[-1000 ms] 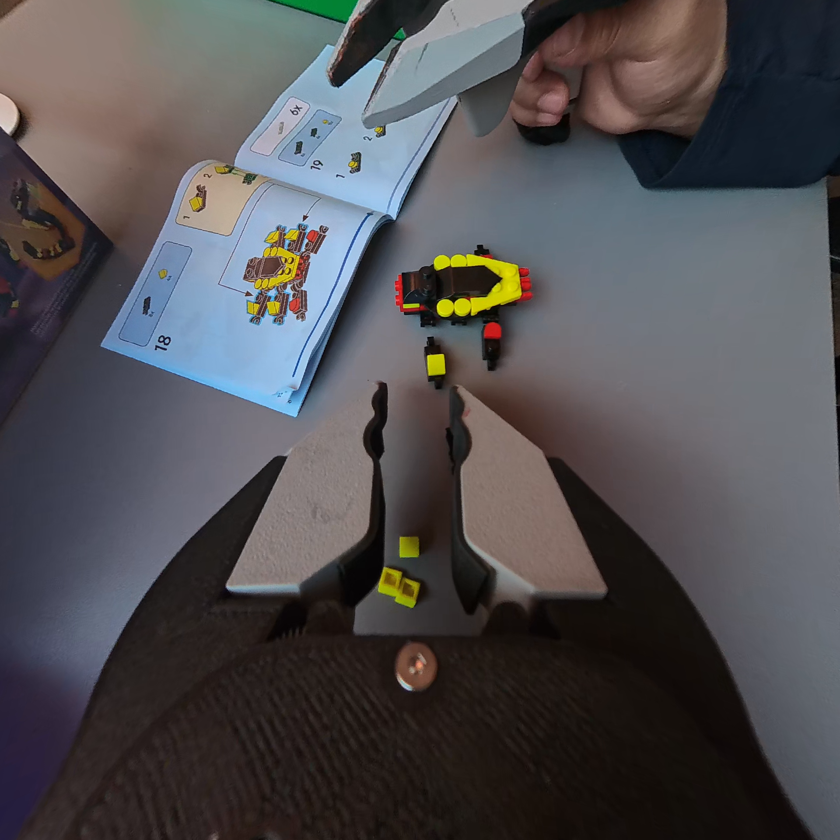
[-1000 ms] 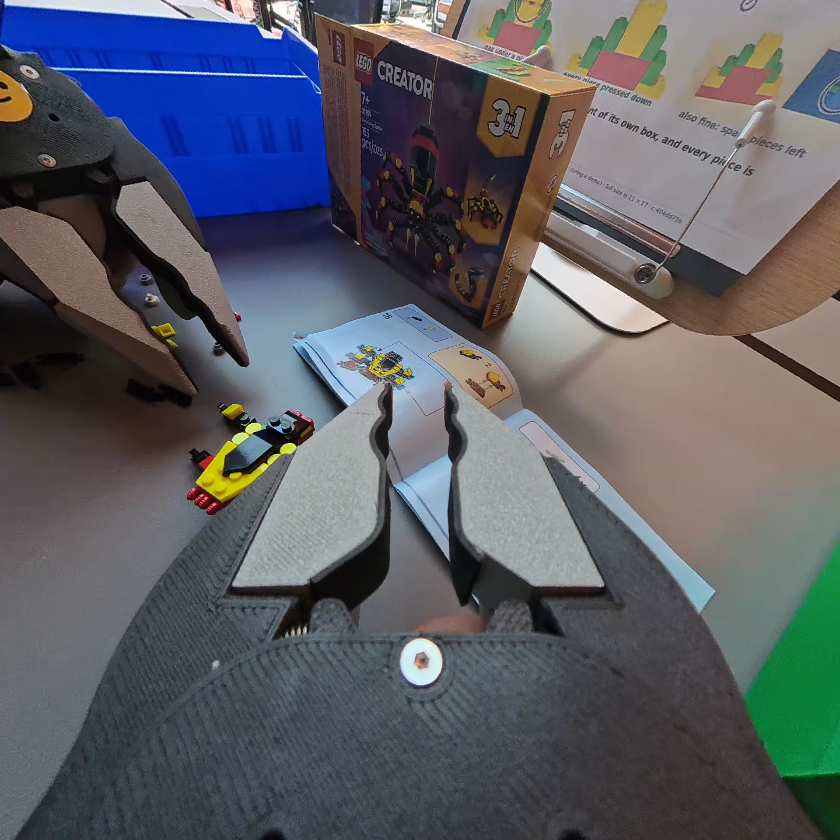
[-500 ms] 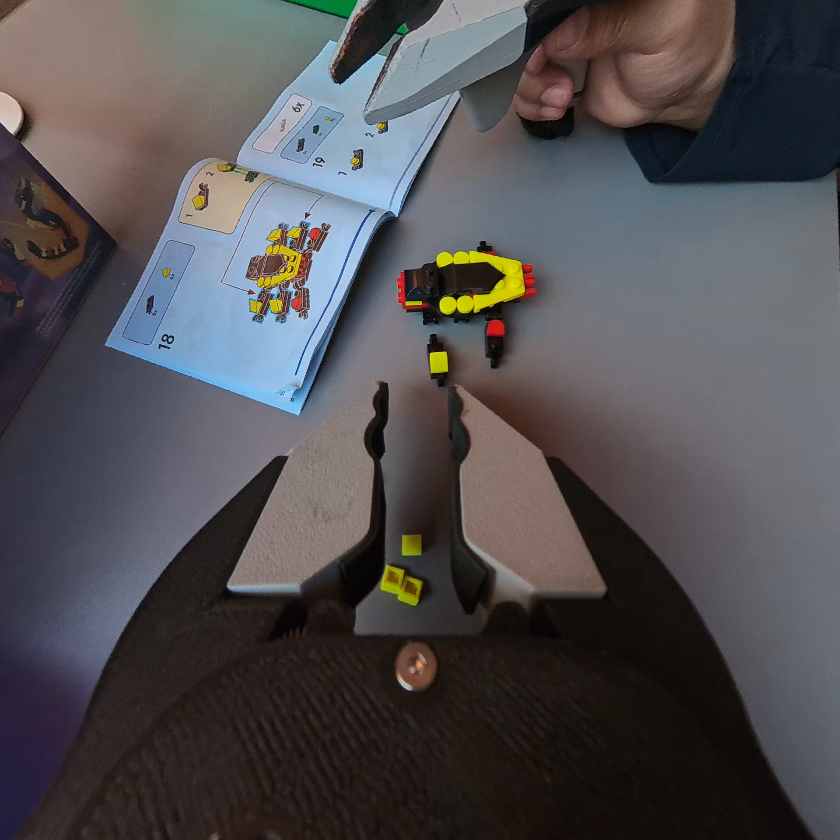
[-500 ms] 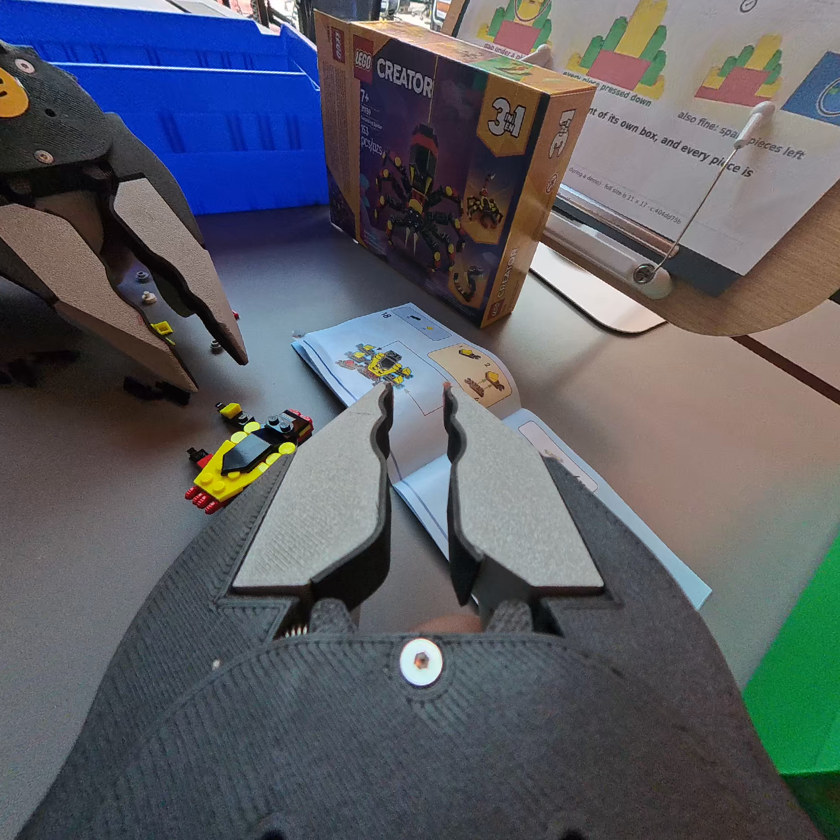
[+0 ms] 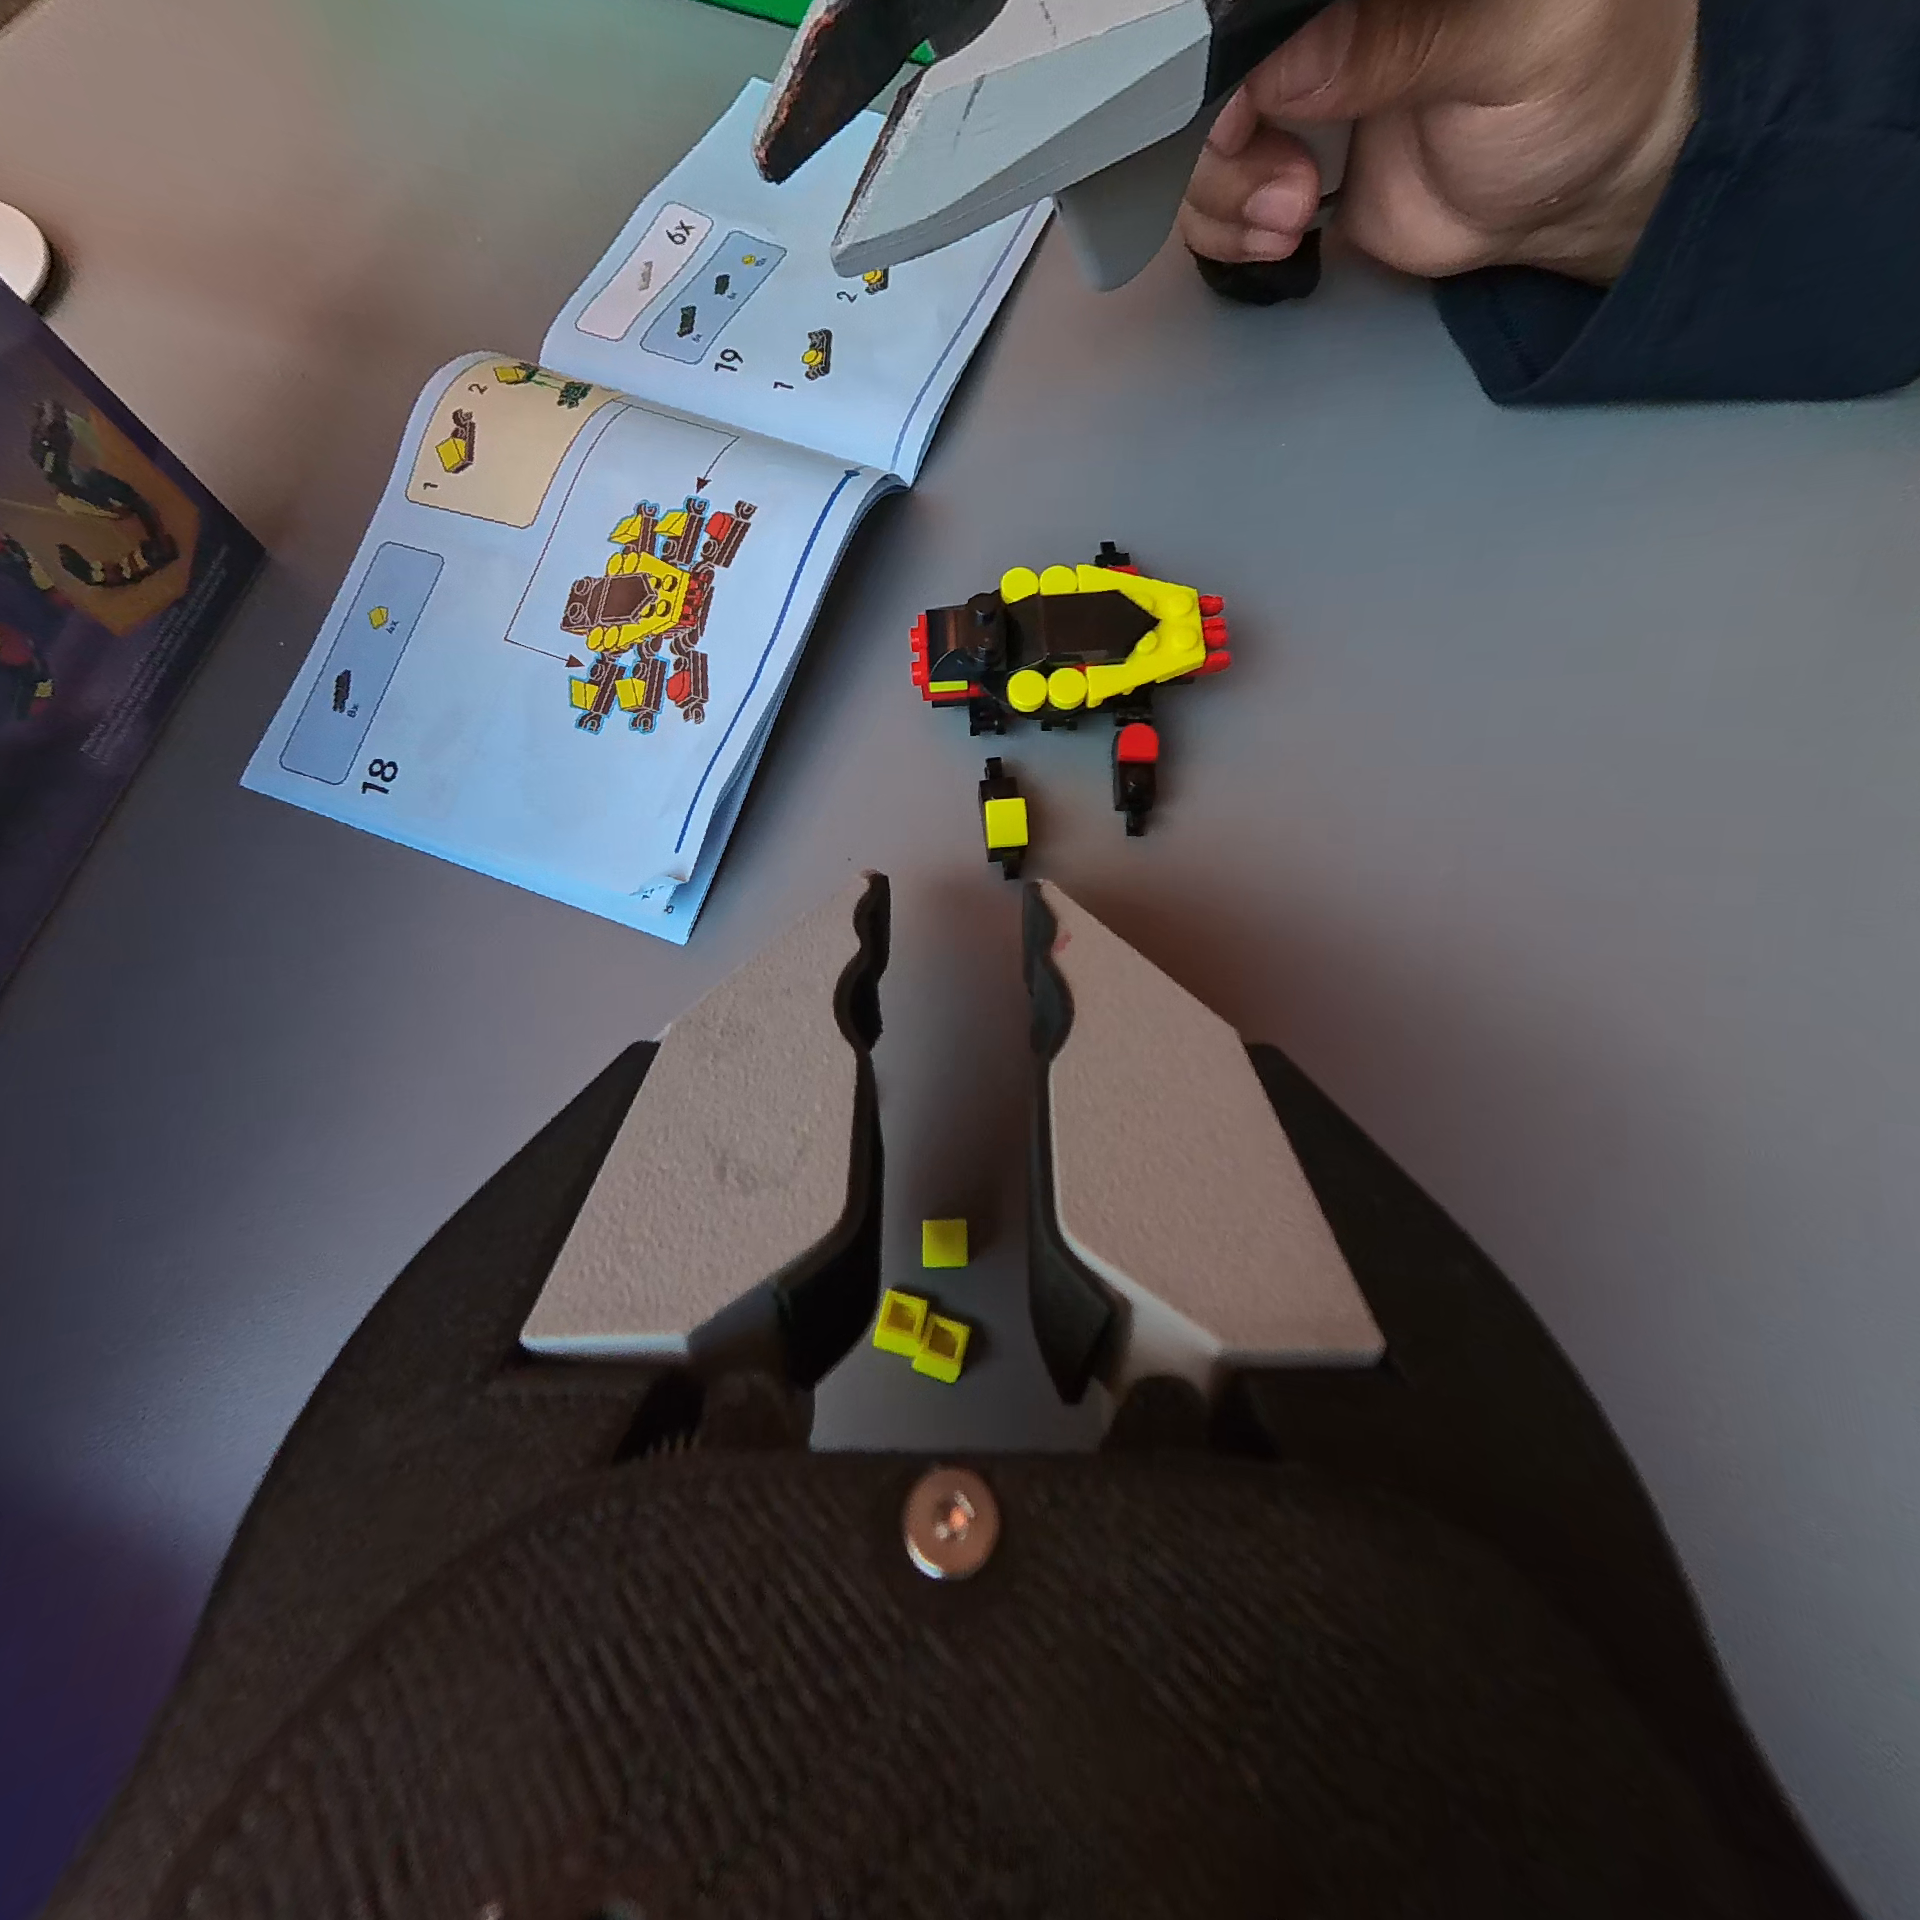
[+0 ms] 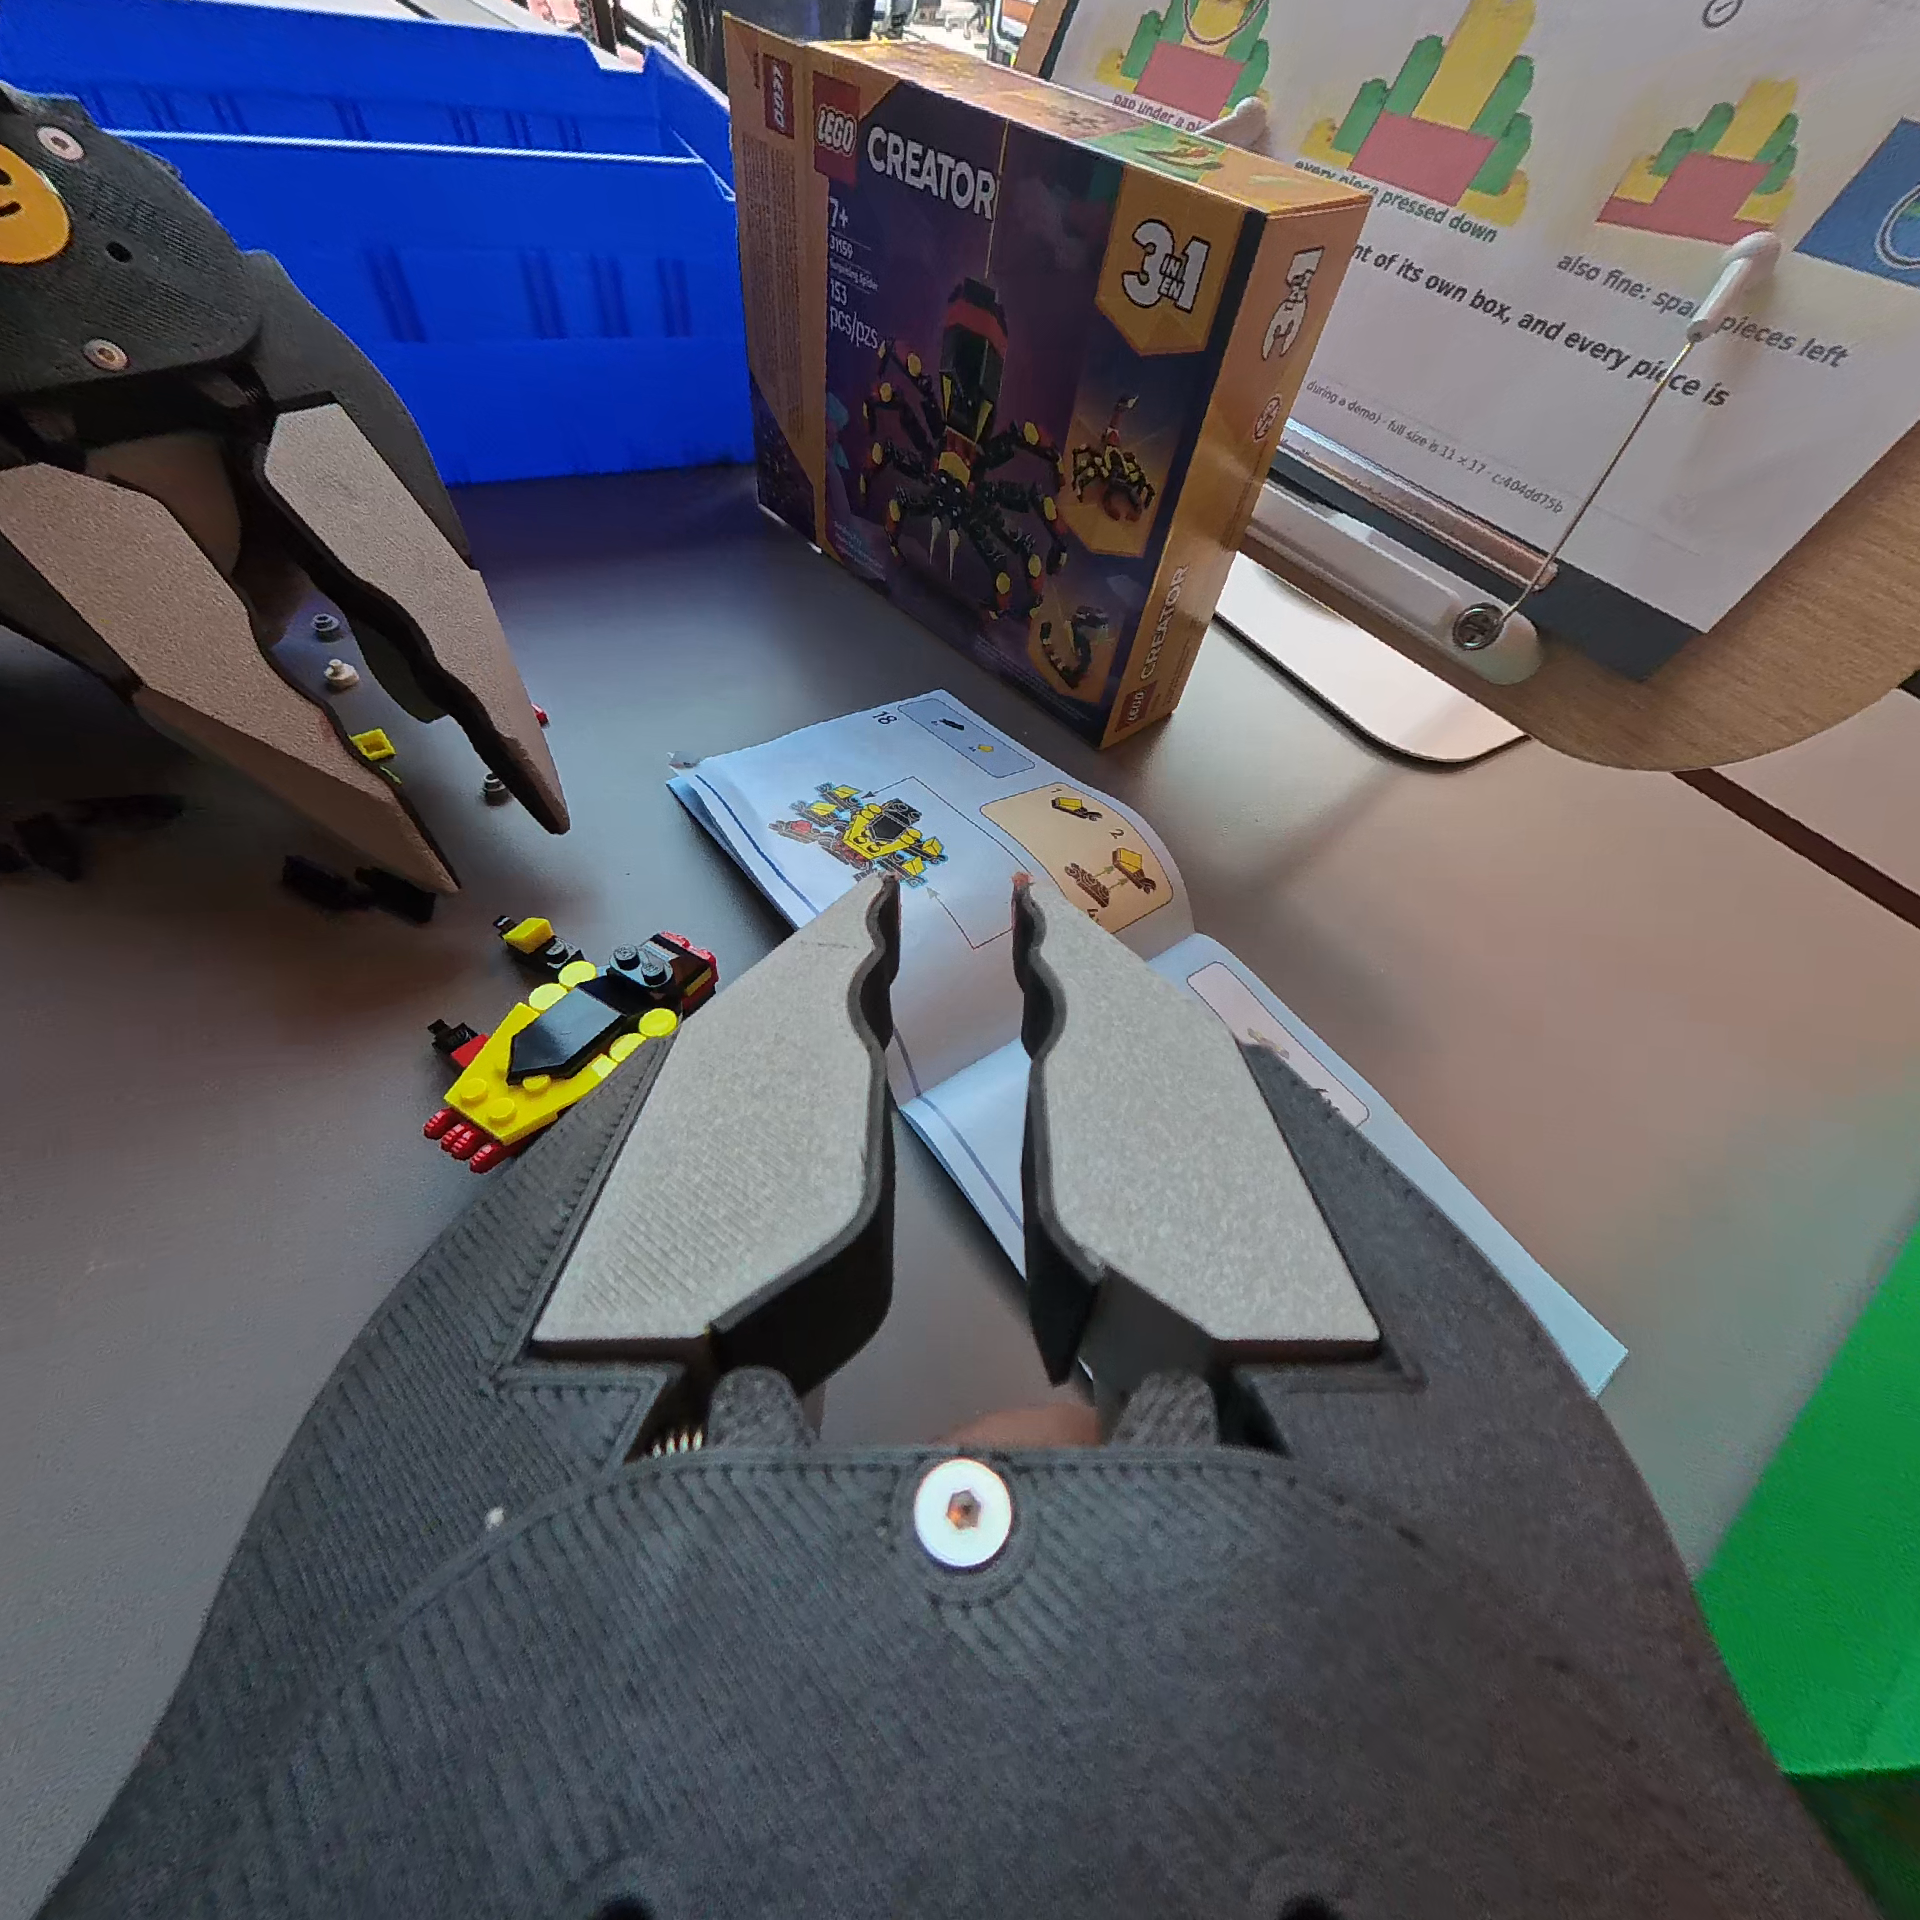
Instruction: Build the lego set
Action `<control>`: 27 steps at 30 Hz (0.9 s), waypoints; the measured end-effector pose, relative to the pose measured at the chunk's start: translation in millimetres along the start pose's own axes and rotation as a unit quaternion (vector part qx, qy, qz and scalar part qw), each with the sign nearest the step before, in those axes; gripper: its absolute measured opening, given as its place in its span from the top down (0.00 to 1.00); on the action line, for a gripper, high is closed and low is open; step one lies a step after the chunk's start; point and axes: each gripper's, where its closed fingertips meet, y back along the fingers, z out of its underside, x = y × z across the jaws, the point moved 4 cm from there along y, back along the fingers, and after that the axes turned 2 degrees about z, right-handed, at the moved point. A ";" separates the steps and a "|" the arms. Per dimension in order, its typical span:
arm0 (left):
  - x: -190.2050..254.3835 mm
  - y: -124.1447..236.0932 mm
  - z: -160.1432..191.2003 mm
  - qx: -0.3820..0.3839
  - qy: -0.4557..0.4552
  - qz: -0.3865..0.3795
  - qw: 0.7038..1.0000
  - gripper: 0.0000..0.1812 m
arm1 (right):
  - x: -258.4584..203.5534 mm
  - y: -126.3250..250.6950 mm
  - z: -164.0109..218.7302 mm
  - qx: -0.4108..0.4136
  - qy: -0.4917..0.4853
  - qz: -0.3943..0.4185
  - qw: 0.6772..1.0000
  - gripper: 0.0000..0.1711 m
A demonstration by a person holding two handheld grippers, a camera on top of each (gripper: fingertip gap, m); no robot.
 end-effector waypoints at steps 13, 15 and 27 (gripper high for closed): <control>1.7 -1.0 0.9 -0.004 -0.004 0.004 1.000 0.89 | -1.4 -0.3 0.0 0.000 0.002 -0.003 1.000 0.89; 2.6 -1.4 1.0 -0.005 -0.005 0.007 1.000 0.89 | -2.6 -0.4 -0.1 -0.001 0.003 -0.007 1.000 0.89; 13.1 -19.0 -0.6 -0.036 0.008 0.020 0.999 0.94 | -9.6 -4.0 -2.4 0.002 0.015 -0.019 1.000 0.89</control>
